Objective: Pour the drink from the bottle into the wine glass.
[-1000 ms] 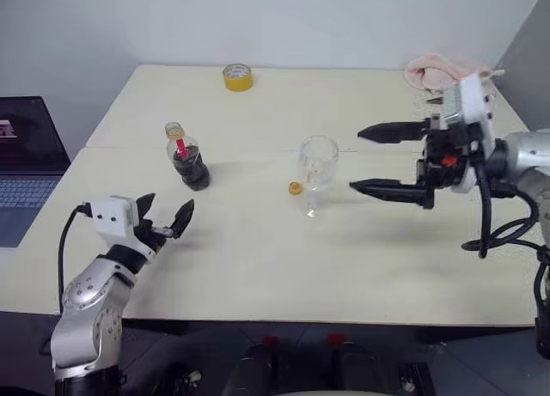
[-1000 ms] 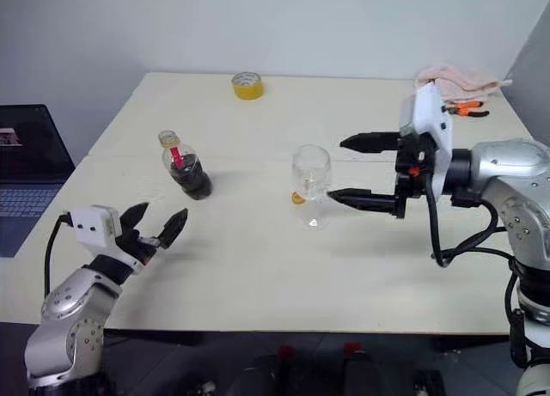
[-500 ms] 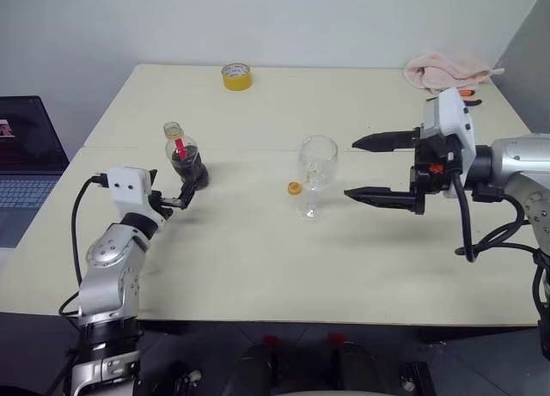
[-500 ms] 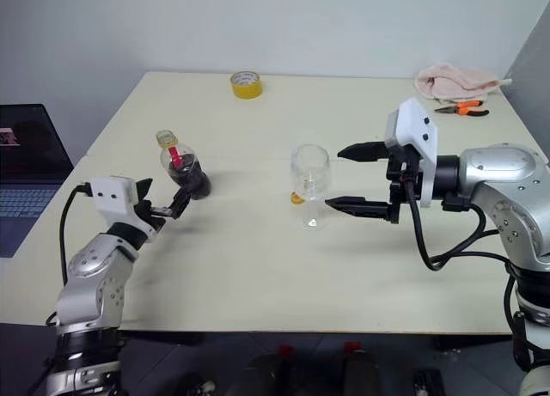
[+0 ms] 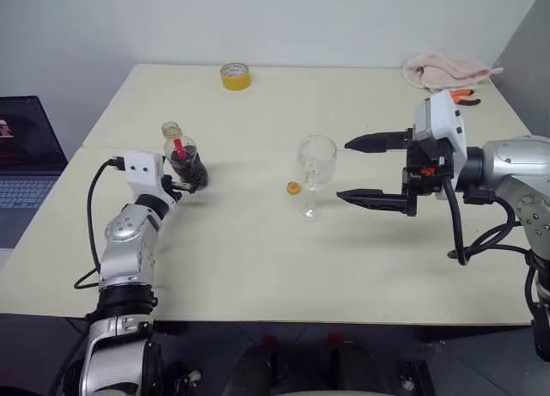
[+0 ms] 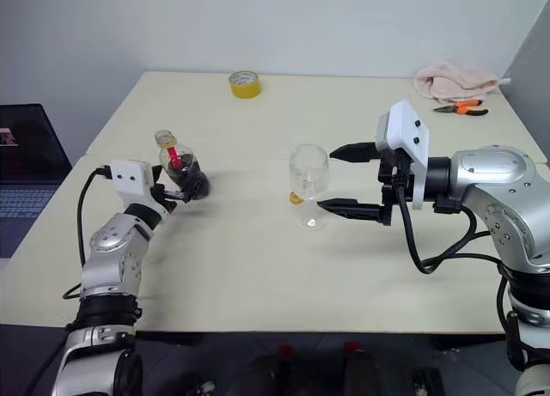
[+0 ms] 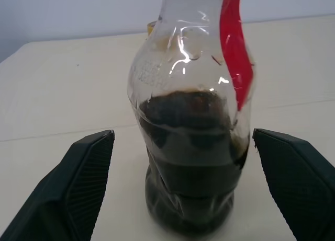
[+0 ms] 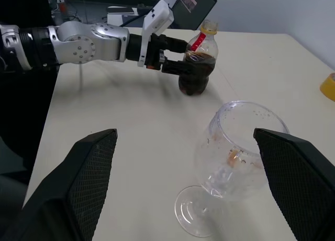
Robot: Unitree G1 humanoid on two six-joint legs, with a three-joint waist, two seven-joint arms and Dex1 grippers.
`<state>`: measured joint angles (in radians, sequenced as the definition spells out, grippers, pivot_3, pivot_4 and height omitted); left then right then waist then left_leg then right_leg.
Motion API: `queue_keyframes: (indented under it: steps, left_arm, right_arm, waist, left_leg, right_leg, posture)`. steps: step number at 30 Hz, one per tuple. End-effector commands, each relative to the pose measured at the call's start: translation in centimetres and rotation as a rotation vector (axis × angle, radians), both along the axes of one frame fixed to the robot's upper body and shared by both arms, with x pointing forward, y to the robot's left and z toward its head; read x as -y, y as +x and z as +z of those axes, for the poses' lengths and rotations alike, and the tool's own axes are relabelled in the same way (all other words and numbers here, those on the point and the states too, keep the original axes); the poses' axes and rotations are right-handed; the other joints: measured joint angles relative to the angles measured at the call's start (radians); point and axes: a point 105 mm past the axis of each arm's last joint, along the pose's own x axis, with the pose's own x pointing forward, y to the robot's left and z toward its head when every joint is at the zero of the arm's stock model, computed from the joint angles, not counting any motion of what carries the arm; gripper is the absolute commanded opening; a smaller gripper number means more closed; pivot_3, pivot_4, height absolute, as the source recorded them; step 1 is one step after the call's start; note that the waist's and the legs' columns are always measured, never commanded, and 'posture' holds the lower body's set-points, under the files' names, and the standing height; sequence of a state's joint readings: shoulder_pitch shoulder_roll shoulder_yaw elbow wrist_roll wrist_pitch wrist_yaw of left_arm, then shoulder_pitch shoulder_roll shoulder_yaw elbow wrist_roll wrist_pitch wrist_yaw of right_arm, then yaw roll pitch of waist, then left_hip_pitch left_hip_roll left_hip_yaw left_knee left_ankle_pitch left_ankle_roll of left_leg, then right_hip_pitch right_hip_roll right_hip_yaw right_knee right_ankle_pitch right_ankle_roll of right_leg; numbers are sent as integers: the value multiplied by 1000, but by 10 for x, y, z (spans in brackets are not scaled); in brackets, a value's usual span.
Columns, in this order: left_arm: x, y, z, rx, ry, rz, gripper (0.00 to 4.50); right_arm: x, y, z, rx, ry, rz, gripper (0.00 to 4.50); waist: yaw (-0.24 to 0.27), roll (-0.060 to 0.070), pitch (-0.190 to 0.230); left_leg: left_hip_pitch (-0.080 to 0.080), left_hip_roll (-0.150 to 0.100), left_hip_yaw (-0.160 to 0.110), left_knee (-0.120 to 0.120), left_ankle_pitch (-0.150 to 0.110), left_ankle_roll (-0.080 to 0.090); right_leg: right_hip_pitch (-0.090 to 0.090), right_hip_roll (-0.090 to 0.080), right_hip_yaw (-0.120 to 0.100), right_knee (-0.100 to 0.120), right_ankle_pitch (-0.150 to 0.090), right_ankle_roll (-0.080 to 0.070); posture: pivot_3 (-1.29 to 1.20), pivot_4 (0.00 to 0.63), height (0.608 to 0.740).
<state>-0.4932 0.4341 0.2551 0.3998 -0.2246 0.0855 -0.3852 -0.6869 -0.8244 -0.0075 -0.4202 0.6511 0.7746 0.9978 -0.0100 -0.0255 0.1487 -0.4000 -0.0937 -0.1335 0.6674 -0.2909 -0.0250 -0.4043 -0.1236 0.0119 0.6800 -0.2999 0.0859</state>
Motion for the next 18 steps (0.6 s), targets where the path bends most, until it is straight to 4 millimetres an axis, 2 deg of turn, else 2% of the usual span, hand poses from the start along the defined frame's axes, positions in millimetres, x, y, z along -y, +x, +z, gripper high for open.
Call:
queue_keyframes:
  steps: [1,9,13,18]
  left_arm:
    - [1,5,13,48,44,-16,4500]
    - [-1,14,11,56,23,-19,4500]
    - [2,17,9,59,43,-24,3634]
    - [3,18,7,59,46,-23,2027]
  right_arm:
    - [-3,-5,11,57,6,12,4457]
    - [-3,-4,12,56,13,-4,4457]
    - [-4,-4,13,58,15,-6,4500]
    - [-5,-2,14,60,21,-10,4500]
  waist:
    - [-1,0,0]
    - [-11,0,0]
    - [-16,0,0]
    - [-18,0,0]
  left_leg:
    - [0,0,0,0,0,0]
    - [0,0,0,0,0,0]
    - [0,0,-1,0,0,0]
    - [0,0,-1,0,0,0]
  right_leg:
    - [0,0,0,0,0,0]
    - [0,0,0,0,0,0]
    - [0,0,-1,0,0,0]
    - [0,0,-1,0,0,0]
  posture:
    - [0,150,740]
    - [0,150,740]
    - [0,150,740]
    - [0,150,740]
